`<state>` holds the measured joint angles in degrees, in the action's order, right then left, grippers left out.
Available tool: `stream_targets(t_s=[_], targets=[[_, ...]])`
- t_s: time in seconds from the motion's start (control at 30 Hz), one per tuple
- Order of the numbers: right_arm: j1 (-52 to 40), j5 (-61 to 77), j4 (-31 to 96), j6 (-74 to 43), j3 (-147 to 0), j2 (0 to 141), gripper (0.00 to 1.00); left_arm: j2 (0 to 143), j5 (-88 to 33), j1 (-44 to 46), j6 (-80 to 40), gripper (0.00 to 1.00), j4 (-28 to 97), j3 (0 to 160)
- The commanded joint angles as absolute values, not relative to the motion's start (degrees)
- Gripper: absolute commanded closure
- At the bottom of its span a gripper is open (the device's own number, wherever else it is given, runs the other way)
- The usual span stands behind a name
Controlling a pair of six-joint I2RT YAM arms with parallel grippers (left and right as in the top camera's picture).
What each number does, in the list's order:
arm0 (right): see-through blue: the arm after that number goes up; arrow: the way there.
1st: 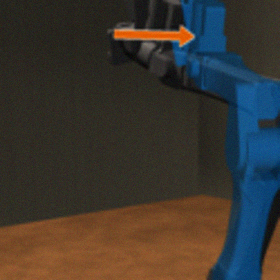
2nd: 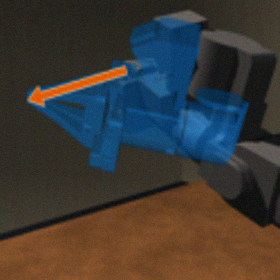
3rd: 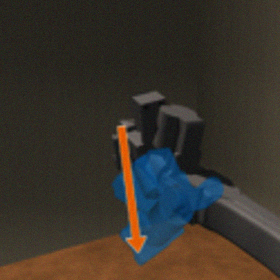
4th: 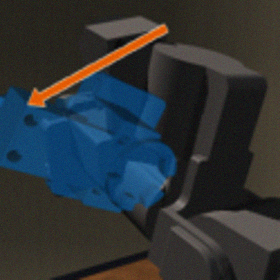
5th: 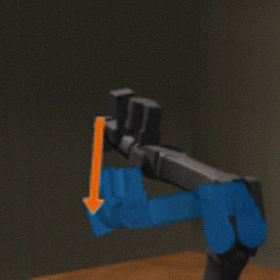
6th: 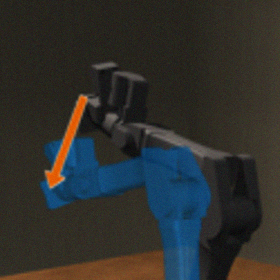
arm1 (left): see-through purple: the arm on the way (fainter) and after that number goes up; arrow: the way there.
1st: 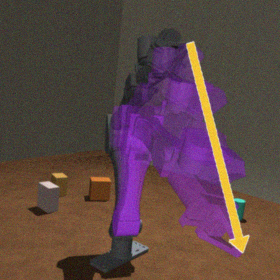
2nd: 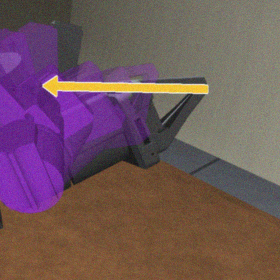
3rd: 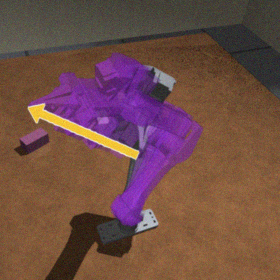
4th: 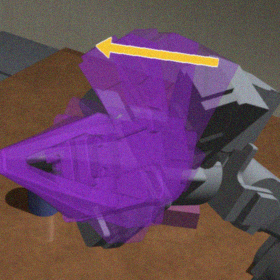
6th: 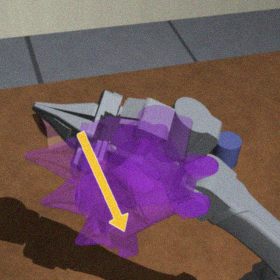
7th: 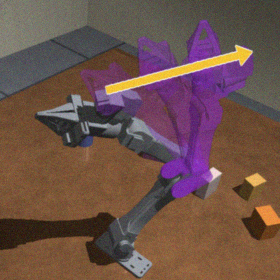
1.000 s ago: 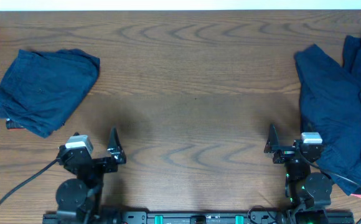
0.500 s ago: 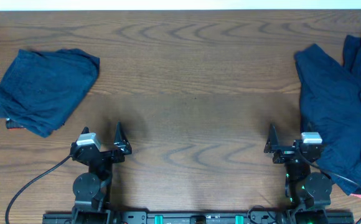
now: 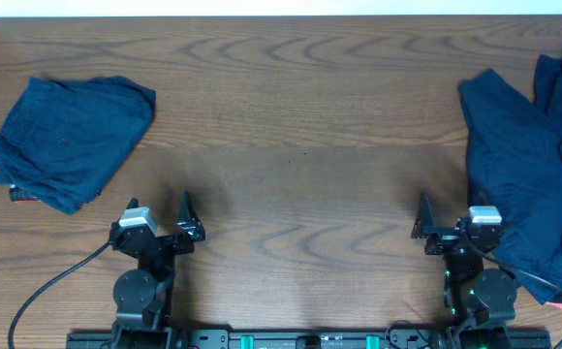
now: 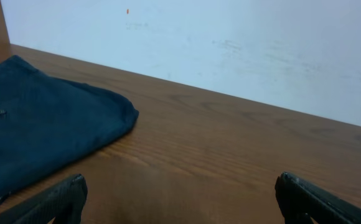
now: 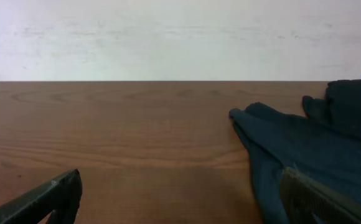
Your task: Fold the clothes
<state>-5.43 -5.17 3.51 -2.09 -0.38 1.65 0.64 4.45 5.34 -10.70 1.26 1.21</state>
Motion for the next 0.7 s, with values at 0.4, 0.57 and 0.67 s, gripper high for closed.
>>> stream_targets(t_s=[0.4,0.57,0.67], targets=[[-4.89,-5.76,3.66,-1.19,-0.32,1.52,0.01,0.23,4.99,5.04,-11.07,0.02,3.79,0.27],[-4.89,-5.76,3.66,-1.19,-0.32,1.52,0.01,0.23,4.99,5.04,-11.07,0.02,3.79,0.27],[-4.89,-5.76,3.66,-1.19,-0.32,1.52,0.01,0.23,4.99,5.04,-11.07,0.02,3.79,0.27]])
